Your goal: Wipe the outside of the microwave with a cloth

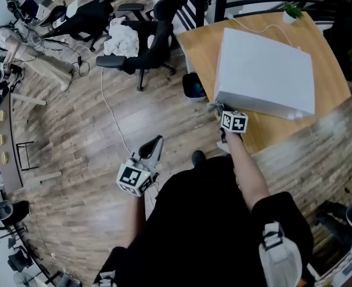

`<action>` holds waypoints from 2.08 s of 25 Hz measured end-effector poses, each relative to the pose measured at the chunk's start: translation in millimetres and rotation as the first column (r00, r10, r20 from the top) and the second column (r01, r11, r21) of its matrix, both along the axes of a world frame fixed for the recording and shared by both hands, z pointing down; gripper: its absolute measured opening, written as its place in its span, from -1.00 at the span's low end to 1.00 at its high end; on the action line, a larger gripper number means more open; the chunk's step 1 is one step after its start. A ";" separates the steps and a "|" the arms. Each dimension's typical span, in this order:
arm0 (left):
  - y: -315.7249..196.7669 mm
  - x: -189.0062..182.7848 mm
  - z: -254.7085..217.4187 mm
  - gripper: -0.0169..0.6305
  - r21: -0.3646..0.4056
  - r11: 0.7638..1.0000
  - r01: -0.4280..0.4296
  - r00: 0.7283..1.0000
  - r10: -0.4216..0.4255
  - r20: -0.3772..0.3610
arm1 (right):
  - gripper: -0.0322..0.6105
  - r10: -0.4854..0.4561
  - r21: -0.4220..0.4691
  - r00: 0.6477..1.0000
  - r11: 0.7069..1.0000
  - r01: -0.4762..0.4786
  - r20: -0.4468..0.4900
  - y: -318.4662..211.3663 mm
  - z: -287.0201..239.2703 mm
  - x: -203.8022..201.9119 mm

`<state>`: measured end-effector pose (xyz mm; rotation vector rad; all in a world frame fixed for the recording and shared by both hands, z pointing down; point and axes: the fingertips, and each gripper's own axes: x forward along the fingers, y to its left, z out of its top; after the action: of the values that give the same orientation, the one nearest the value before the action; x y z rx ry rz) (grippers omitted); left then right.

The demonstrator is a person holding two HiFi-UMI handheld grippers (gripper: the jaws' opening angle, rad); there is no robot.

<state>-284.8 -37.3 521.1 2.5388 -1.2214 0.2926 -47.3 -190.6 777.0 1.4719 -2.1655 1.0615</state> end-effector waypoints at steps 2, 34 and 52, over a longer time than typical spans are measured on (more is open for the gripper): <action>0.6 0.8 -0.6 -0.94 -0.014 1.000 0.008 1.000 -0.008 0.005 | -0.84 0.011 -0.023 1.000 1.000 -0.011 0.016 0.0 6.4 1.0; 6.5 42.6 1.9 -0.94 -0.021 0.998 -0.052 0.999 0.052 0.006 | -0.83 0.107 -0.083 0.991 0.991 -0.101 0.081 14.5 24.0 62.6; 0.6 114.3 -9.9 -0.94 -0.033 0.997 -0.074 0.997 0.074 -0.005 | -0.83 0.157 -0.103 0.987 0.983 -0.152 0.040 28.6 19.8 160.8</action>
<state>-170.5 -36.7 511.1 2.5586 -1.1134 0.3223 113.4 -162.0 796.8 1.6051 -2.0244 1.2501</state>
